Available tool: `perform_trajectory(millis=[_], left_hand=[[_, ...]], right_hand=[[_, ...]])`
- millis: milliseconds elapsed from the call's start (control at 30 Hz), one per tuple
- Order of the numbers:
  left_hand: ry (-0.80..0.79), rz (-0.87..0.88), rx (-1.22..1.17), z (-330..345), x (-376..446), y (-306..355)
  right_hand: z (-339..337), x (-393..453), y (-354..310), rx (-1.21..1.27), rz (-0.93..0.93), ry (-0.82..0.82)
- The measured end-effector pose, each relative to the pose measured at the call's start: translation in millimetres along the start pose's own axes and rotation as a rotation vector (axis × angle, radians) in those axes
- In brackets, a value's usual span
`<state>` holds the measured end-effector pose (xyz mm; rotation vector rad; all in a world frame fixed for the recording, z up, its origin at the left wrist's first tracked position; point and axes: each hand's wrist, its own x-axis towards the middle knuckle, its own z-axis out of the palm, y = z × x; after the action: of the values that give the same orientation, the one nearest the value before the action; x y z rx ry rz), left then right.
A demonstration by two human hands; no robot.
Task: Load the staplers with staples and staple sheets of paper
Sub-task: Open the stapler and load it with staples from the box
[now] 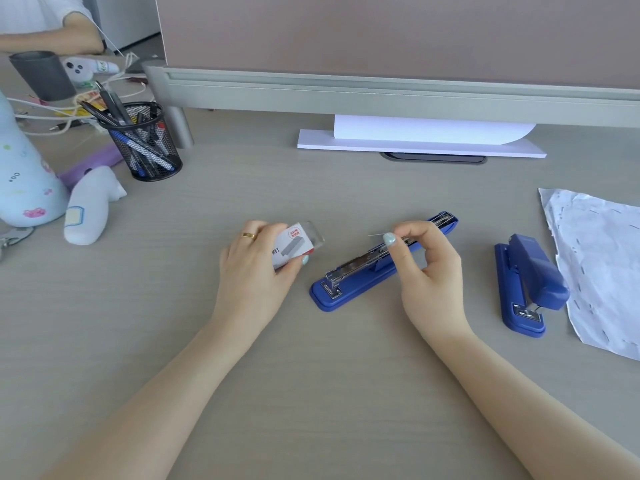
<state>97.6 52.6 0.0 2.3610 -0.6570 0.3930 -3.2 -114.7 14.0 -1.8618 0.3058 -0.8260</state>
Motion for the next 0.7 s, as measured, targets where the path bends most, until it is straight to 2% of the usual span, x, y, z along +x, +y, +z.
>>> perform_trajectory(millis=[133, 267, 467, 700], left_hand=[[-0.038, -0.093, 0.052, 4, -1, -2], [-0.06, -0.124, 0.107, 4, -1, -2], [0.033, 0.15, -0.008, -7, -8, 17], [-0.076, 0.274, 0.054, -5, -14, 23]], right_hand=[[1, 2, 2, -0.045, 0.017, 0.019], [1, 2, -2, -0.117, 0.037, -0.05], [5, 1, -2, -0.181, 0.0, -0.081], [8, 1, -2, -0.24, -0.015, -0.115]])
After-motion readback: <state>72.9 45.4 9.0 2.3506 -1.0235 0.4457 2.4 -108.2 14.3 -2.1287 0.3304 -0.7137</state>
